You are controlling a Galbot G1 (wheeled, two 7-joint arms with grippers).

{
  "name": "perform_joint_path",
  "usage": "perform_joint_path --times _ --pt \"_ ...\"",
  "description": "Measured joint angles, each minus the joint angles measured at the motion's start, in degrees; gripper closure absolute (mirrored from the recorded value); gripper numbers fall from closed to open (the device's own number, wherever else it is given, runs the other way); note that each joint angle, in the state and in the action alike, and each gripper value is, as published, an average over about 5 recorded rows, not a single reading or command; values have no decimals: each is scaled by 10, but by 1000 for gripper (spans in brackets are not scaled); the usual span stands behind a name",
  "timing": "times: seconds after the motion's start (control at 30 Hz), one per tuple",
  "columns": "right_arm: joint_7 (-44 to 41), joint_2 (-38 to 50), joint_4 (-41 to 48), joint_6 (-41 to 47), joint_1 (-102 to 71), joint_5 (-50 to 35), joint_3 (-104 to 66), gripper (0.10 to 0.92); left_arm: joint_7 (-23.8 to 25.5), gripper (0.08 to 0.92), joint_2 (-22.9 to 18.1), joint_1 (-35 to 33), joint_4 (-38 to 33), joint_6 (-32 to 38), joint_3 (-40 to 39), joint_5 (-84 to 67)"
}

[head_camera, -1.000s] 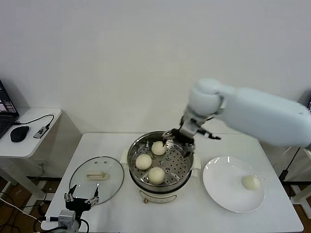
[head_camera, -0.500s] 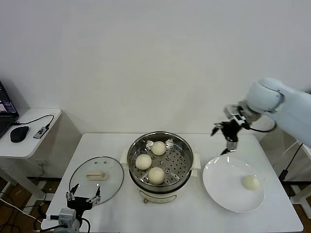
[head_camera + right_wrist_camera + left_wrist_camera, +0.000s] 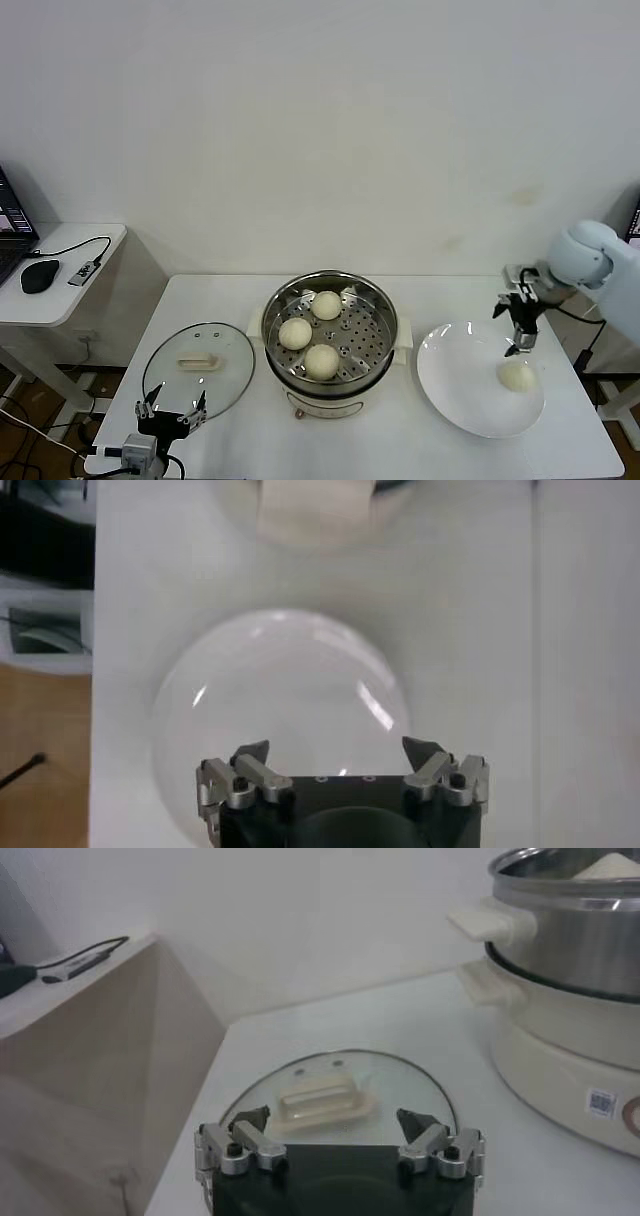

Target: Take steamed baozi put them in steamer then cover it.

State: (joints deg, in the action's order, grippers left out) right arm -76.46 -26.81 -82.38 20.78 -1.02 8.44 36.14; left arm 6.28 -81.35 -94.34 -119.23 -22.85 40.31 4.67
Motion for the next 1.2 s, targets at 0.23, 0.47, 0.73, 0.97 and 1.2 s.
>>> perform_joint_path --times 0.23,0.47,0.73,0.97,1.2 --pt "6 -5 29 -15 -79 43 -65 203 1 177 -1 -3 -2 -2 -2 10" --pt "16 -16 56 -32 -139 72 -113 203 2 177 -1 -3 2 -4 -4 15" --pt "37 -33 83 -43 -176 87 -141 203 5 177 -1 1 9 -5 -6 24" --pt "52 -49 95 -45 -189 96 -146 203 4 177 -5 1 15 -5 -7 25" --pt "59 -59 105 -47 -199 109 -151 203 3 177 -7 4 23 -5 -10 27"
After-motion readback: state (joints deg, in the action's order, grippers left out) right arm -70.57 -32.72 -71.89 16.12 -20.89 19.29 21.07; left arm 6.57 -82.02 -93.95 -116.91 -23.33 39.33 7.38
